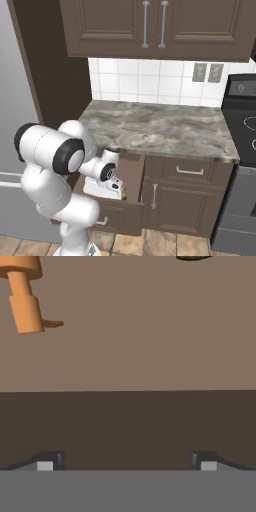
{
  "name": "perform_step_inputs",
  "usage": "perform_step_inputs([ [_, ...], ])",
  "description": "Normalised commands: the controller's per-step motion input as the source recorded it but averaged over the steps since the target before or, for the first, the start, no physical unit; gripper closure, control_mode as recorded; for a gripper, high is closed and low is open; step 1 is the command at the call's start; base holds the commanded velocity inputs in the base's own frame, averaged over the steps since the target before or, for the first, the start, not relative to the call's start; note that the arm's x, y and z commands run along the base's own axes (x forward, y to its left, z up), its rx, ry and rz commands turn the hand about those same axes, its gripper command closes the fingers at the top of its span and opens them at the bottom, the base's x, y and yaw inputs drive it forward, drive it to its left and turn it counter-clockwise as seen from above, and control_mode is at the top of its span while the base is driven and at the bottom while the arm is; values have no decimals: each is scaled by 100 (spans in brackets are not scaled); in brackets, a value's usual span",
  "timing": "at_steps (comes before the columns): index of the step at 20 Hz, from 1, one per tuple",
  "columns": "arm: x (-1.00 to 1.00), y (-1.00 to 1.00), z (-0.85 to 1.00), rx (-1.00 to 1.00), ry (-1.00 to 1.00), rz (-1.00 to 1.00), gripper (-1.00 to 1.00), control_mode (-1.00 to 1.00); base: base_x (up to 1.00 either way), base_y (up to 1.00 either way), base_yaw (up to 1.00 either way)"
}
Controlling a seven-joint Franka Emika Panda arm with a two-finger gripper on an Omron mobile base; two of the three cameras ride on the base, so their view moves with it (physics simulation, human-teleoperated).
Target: Restock the sink supplies by placing the sponge and soap dispenser on the counter and next to the sink. Make sure the soap dispenser is upright.
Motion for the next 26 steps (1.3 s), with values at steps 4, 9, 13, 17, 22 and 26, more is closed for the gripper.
perform_step_inputs([
  [4,-75,-6,4,0,0,0,-100,-100,0,0,0],
  [9,28,3,14,0,0,0,-100,-100,0,0,0],
  [13,27,29,-4,0,0,0,-100,-100,0,0,0],
  [17,11,28,-9,0,-9,0,-100,-100,0,0,0],
  [22,7,27,-1,0,-14,0,-100,-100,0,0,0],
  [26,0,29,-7,-1,-8,0,-100,-100,0,0,0],
])
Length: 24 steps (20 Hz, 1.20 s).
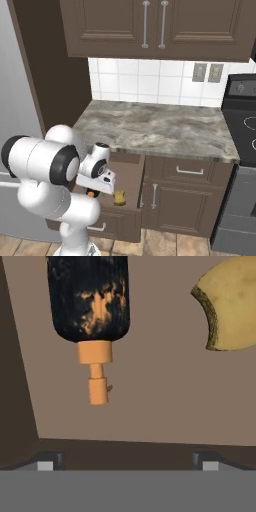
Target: Restock the sink supplies by placing the sponge and soap dispenser on the counter and next to the sink. Make sure the soap dispenser is upright.
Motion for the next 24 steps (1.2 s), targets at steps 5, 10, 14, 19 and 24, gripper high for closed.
perform_step_inputs([
  [5,0,34,-19,-4,-5,0,-100,-100,0,0,0],
  [10,0,21,-29,-6,0,0,-100,-100,0,0,0],
  [14,0,0,-26,-2,-8,0,-100,-100,0,0,0],
  [19,0,1,-15,-2,-14,0,-100,-100,0,0,0],
  [24,0,14,-23,-5,-15,0,-100,-100,0,0,0],
])
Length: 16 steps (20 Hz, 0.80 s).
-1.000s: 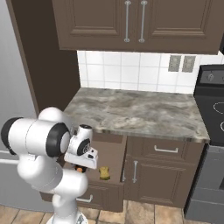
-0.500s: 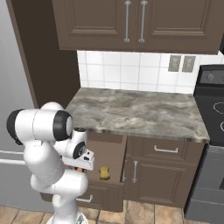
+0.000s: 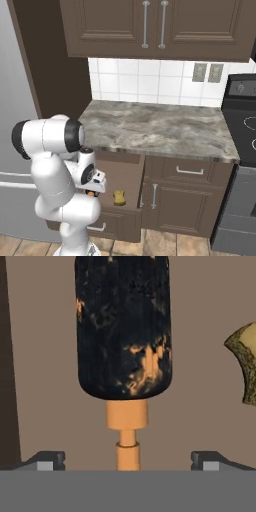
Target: Restock the sink supplies by placing the sponge and soap dispenser on the counter and next to the sink. Make sure the soap dispenser is upright.
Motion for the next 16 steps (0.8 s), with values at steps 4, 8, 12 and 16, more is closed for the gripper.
perform_step_inputs([
  [4,0,7,-27,-4,-12,0,-100,-100,0,0,0],
  [8,0,0,-22,0,-8,0,-100,-100,0,0,0],
  [12,-10,0,-5,0,-8,0,-100,-100,0,0,0],
  [16,-2,0,-6,0,-6,0,-100,-100,0,0,0],
])
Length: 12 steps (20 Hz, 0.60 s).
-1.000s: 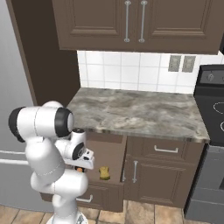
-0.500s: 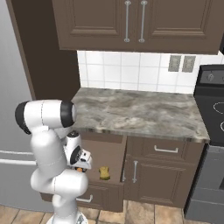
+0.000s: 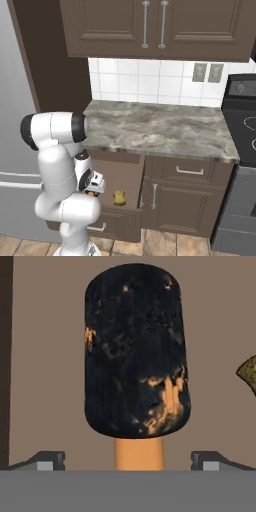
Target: Restock the sink supplies by placing the sponge and soap dispenser on the counter and next to the sink. Make sure the soap dispenser is upright.
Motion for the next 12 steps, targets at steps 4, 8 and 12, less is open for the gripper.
perform_step_inputs([
  [4,0,0,-14,0,-2,0,-100,-100,0,0,0],
  [8,-1,0,-20,0,0,0,-100,-100,0,0,0],
  [12,-2,0,-20,0,0,0,-100,-100,0,0,0],
])
